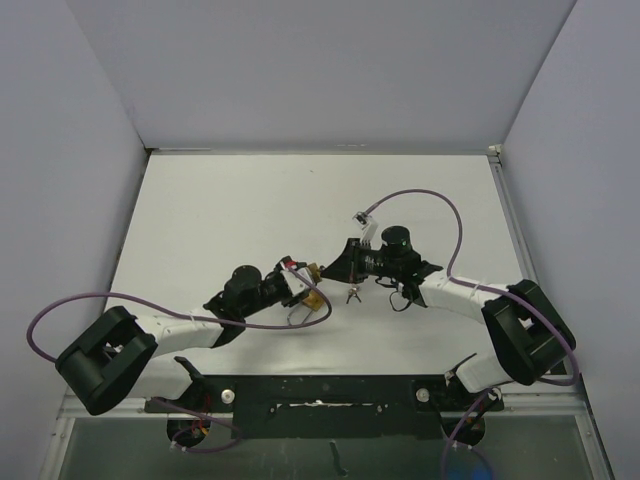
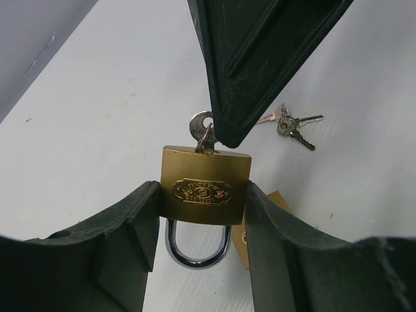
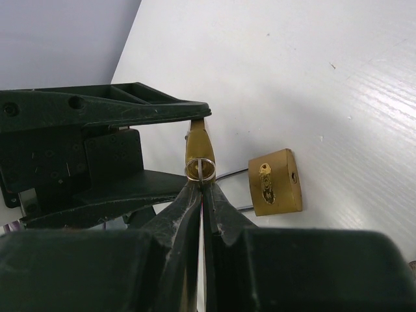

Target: Unlock with the key

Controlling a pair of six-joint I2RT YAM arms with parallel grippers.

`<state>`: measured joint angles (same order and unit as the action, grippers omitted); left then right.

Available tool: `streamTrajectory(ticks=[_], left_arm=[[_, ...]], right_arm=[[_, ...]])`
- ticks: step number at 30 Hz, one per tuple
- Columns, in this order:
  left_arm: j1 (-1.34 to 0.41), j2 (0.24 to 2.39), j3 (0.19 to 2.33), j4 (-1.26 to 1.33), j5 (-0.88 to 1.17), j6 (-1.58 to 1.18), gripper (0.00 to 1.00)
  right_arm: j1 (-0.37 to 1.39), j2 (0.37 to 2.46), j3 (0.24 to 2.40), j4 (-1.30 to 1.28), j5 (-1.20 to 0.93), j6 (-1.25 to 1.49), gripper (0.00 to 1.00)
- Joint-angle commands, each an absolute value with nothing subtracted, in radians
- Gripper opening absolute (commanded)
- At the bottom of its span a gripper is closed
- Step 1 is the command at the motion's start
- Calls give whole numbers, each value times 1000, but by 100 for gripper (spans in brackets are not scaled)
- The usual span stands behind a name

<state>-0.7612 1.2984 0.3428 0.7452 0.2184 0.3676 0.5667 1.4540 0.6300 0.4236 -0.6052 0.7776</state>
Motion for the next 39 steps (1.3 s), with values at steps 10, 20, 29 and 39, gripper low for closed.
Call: streamTrajectory(ticks=[10,20,29,39], left_arm=[[-785,1290,427,920,272,354,0],[-786,1278,409,905,236,314,0],[-785,1272,418,854,219,277,0],[-785,1276,477,745,213,226,0]], right_arm=[[603,1465,677,451,-664,773,1],[544,1395,613,526,-645,816,41],[435,1285,587,431,-627,770,46],[453,1239,676,143,-382,612,48]])
